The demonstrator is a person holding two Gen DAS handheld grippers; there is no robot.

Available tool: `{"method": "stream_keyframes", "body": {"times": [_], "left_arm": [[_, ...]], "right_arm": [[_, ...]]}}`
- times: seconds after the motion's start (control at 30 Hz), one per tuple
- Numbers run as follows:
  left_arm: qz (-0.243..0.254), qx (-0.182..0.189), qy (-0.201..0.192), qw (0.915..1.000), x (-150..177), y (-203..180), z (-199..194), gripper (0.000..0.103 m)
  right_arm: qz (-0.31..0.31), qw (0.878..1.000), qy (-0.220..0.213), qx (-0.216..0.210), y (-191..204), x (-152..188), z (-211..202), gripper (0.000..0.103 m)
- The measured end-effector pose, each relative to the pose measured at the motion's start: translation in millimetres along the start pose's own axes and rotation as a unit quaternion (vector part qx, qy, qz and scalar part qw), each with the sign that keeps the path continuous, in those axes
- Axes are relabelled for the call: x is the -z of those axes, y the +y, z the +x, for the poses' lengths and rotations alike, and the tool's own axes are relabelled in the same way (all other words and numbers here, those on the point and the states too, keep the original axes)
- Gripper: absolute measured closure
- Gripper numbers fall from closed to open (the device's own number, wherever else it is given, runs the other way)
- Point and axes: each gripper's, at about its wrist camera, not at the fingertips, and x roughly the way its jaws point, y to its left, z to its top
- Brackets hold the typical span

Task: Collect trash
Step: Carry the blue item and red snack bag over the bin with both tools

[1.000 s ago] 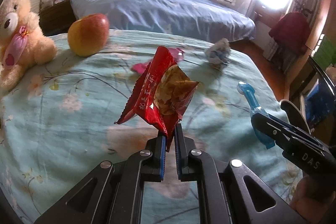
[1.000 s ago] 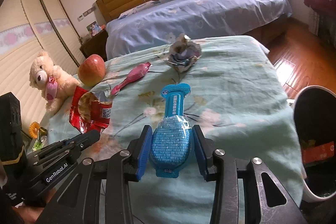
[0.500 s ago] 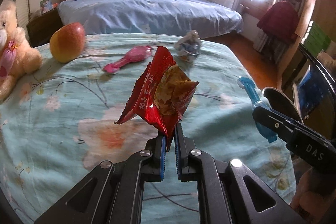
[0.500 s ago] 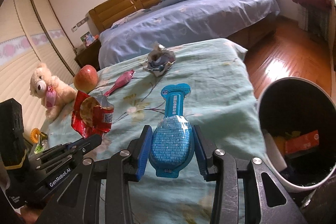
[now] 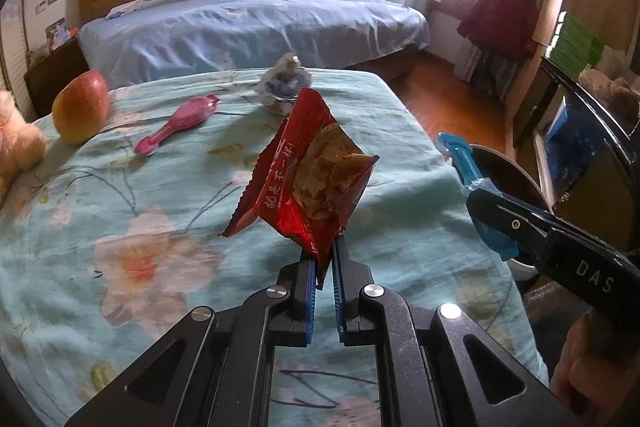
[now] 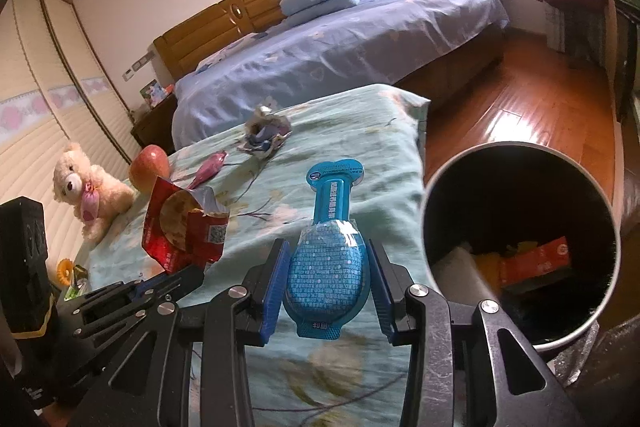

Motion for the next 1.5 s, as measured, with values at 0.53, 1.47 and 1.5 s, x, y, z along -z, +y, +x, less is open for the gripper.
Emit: {"method": "stream_keyframes", "body": {"times": [0.53, 1.47, 1.5], "left_arm": [[0.035, 0.025, 0.005, 0.9991, -6, -40, 9, 0.097], [0.087, 0.056, 0.017, 0.9946, -20, -100, 34, 0.097], [0.088, 0.057, 0.018, 0.9944, -20, -102, 36, 0.097]], "right_arm": [[0.028, 0.999, -0.016, 0.027, -41, -4, -21, 0.063], [0.070, 0.994, -0.024, 0.074, -106, -7, -35, 0.063], [0.072, 0.994, -0.024, 0.075, -109, -8, -34, 0.063]]}}
